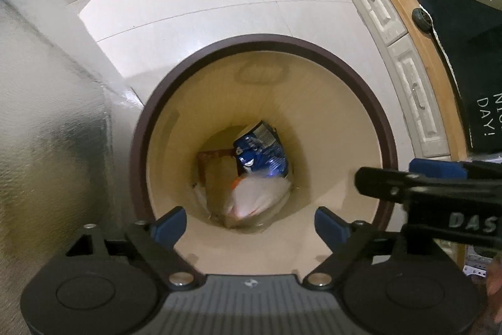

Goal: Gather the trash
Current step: 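Lift both open tools from the bin and move back to the table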

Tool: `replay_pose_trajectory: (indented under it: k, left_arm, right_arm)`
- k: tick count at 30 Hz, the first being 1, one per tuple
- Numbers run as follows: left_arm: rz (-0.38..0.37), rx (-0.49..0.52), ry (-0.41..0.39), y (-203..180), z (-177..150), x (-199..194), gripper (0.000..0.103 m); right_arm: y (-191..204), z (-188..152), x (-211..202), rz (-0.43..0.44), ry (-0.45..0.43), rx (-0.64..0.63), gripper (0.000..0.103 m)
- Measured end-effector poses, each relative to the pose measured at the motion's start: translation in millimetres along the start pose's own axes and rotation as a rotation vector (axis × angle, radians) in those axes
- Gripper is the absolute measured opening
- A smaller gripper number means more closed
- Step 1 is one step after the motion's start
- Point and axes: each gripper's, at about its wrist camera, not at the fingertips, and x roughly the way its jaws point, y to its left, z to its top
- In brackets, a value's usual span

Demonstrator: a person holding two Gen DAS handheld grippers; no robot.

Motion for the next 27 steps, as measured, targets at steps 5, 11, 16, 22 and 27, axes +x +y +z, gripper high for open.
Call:
replay_pose_trajectory:
  k: [5,11,16,22,27]
  left_arm:
    - [0.014,-0.036,-0.015,6,-9,-28,0.099]
    - [0.033,-0.073,-0.043,13,-17,-60,0.103]
    - [0.036,-0.095,-0.070,18,-25,-85,0.103]
    - [0.043,-0.109,-0.103,19,-38,-113,0.103]
    - [0.044,-0.113,-0.126,17,-46,-132,0.103]
  right_arm:
    - [-2,-2,-25,0.003,-0.025,-0.015,0.083]
    - [-2,-8,-50,-0.004,-0.050,-0.033,0.100]
    - [3,-11,-70,0.014,-0.069,-0.044,0.103]
    - [14,-18,-95,-0.018,-0.086,-0.117,0.103]
    - [19,-23,-114,-0.053,-0.105,-0.149,0.103]
